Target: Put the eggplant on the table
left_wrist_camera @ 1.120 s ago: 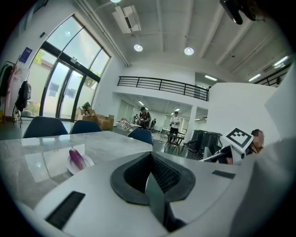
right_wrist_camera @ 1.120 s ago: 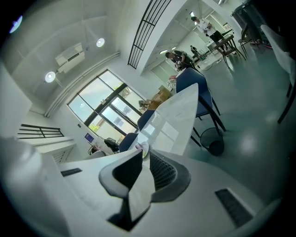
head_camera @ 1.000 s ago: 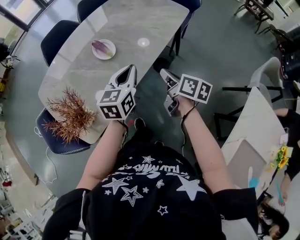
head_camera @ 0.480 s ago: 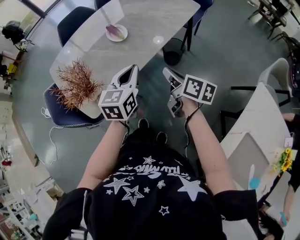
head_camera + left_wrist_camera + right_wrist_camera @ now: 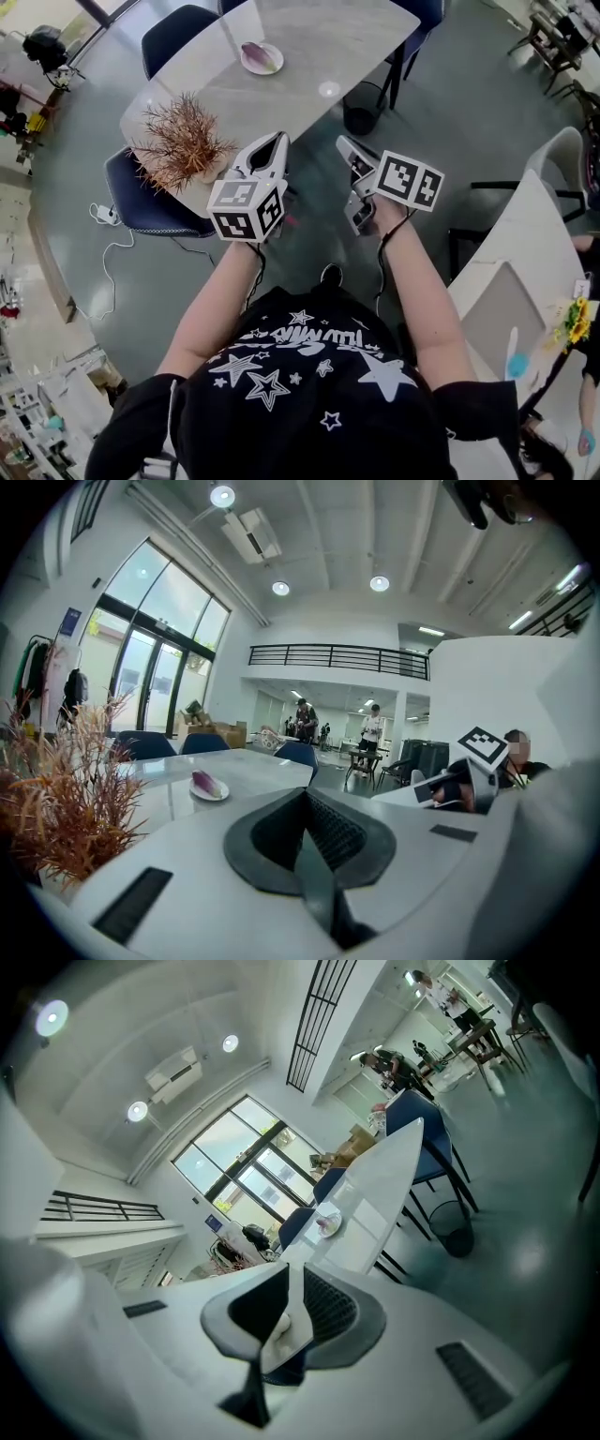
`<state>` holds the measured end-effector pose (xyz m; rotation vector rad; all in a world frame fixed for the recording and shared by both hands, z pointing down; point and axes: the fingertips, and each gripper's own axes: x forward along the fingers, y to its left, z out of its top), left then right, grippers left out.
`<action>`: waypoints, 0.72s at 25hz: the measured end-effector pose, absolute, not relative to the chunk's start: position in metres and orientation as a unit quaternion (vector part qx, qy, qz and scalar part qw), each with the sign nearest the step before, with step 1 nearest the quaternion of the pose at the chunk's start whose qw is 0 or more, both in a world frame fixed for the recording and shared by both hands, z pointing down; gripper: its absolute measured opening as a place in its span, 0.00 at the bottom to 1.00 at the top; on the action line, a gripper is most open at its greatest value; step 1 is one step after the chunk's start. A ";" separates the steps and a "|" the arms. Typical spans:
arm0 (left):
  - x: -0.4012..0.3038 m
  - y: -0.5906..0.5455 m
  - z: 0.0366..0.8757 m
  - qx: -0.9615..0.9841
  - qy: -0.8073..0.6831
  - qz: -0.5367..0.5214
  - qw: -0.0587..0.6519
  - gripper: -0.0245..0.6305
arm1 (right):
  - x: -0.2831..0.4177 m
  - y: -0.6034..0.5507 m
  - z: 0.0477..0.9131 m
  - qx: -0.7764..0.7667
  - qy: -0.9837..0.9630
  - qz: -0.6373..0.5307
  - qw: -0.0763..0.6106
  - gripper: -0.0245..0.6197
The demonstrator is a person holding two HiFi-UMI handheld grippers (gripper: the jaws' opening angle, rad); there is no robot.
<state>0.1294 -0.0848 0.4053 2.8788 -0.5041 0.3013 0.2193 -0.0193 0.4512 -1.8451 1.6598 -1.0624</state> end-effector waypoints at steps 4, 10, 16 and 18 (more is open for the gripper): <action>0.099 -0.082 0.399 0.978 -0.158 0.096 0.102 0.05 | 0.193 -0.023 0.443 -0.683 0.595 -0.371 0.206 0.12; 0.051 -0.073 0.399 0.981 -0.134 0.095 0.105 0.05 | 0.139 -0.019 0.440 -0.702 0.585 -0.362 0.183 0.08; 0.001 -0.065 0.401 0.982 -0.117 0.092 0.114 0.05 | 0.085 -0.007 0.444 -0.715 0.571 -0.363 0.174 0.08; -0.014 -0.062 0.403 0.982 -0.113 0.092 0.116 0.05 | 0.070 -0.003 0.444 -0.720 0.567 -0.362 0.171 0.05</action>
